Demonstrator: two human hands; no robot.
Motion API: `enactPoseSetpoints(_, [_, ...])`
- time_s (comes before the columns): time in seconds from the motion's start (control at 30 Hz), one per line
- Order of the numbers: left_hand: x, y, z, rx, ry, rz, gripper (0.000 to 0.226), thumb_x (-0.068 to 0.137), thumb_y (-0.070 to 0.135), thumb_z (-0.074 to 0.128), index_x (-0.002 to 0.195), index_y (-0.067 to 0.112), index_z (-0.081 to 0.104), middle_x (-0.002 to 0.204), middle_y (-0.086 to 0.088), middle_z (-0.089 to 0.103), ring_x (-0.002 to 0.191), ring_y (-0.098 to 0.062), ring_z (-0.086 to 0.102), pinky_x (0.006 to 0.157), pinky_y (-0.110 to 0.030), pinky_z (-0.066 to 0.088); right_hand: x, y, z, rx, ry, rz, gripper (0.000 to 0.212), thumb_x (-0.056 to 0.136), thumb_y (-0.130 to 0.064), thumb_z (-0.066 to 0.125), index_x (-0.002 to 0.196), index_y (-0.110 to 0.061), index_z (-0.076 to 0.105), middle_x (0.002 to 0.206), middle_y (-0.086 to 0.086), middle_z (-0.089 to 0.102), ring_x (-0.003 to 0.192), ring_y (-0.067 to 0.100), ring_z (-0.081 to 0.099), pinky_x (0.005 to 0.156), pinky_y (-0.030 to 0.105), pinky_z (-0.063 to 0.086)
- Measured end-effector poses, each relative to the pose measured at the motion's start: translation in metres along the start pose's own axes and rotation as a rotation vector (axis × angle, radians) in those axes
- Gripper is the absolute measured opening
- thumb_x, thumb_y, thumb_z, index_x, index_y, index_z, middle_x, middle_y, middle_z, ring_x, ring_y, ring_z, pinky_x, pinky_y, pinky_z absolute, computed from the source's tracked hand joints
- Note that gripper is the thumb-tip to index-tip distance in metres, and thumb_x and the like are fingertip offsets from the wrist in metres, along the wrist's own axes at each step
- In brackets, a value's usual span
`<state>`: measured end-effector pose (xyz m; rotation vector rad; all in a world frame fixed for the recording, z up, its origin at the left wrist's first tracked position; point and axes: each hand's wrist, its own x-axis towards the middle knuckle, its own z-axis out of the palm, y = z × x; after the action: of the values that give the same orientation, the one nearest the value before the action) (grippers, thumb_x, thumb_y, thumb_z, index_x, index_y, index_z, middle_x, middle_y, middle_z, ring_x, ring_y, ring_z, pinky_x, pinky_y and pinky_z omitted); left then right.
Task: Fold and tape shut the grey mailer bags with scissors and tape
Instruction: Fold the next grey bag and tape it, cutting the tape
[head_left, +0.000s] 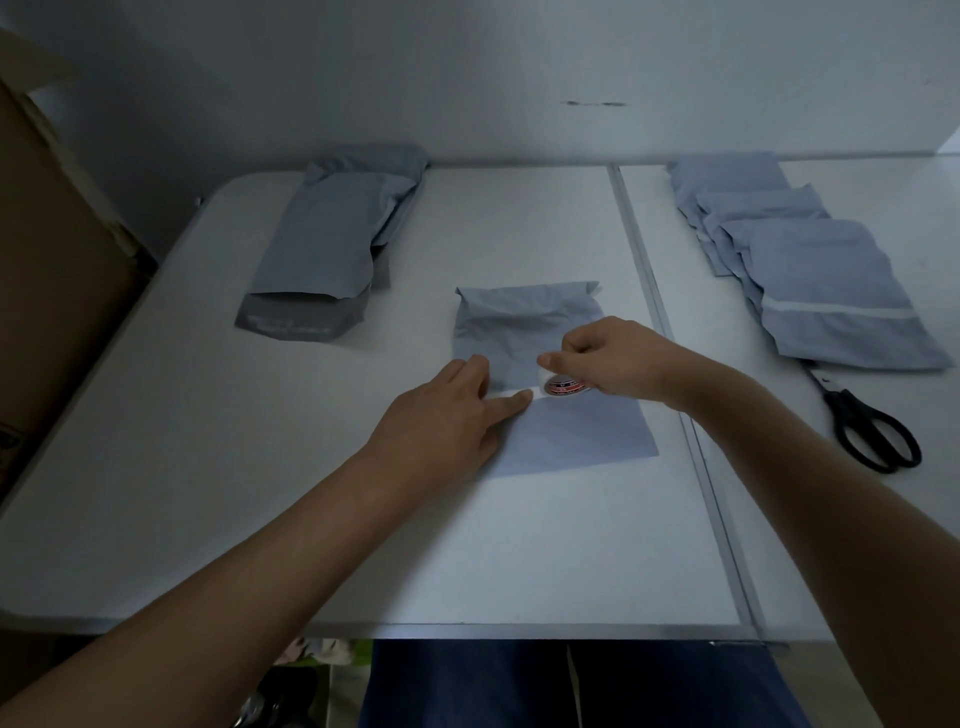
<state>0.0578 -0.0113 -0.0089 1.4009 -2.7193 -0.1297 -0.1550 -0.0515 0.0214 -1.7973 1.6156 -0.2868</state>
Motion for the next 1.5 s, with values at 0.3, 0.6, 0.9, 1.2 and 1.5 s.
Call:
enactPoseSetpoints(0.3, [0.0,0.0,-0.001,0.018,-0.015,-0.001,0.049,0.097,0.034,0.045,0.145,0.037,0.037,0.111,-0.002,0.041,0.102,-0.017,0.042,0.058,-0.028,0.034,-0.002,0.005,-0.008,-0.087,-0.013,-0.021,0.049,0.09,-0.044,0.059,0.056,-0.016,0.039,0.055,-0.003,0.04,0.053,0.011,0.037,0.053,0.025,0.029])
enactPoseSetpoints(0.6, [0.0,0.001,-0.001,0.05,-0.021,0.007,0.05,0.097,0.034,0.045,0.146,0.037,0.037,0.111,-0.002,0.04,0.102,-0.017,0.042,0.058,-0.028,0.033,-0.005,0.009,-0.016,-0.198,-0.025,-0.038,0.046,0.091,-0.046,0.057,0.058,-0.016,0.047,0.059,-0.001,0.044,0.055,0.011,0.039,0.055,0.026,0.029])
enactPoseSetpoints(0.9, [0.011,0.011,0.009,0.102,0.13,0.127,0.02,0.08,0.014,0.059,0.098,0.013,0.069,0.088,-0.005,0.052,0.072,-0.022,0.049,0.055,-0.029,0.027,-0.006,0.011,-0.016,-0.222,0.002,-0.038,0.042,0.086,-0.05,0.062,0.062,-0.017,0.053,0.065,-0.002,0.053,0.059,0.011,0.046,0.057,0.026,0.034])
enactPoseSetpoints(1.2, [0.014,0.018,0.017,0.029,0.161,0.134,0.031,0.086,0.021,0.042,0.108,0.012,0.062,0.094,-0.002,0.053,0.08,-0.021,0.05,0.052,-0.032,0.041,-0.006,0.013,-0.016,-0.257,0.017,-0.057,0.041,0.085,-0.06,0.057,0.068,-0.022,0.058,0.069,-0.005,0.057,0.064,0.009,0.053,0.057,0.025,0.035])
enactPoseSetpoints(1.5, [0.014,0.018,0.021,0.083,0.148,0.138,0.049,0.088,0.026,0.033,0.128,0.019,0.06,0.095,-0.002,0.052,0.078,-0.019,0.05,0.049,-0.028,0.037,-0.013,0.02,-0.008,0.148,-0.061,-0.017,0.042,0.095,-0.047,0.05,0.085,-0.007,0.059,0.071,0.005,0.061,0.059,0.013,0.057,0.058,0.02,0.042])
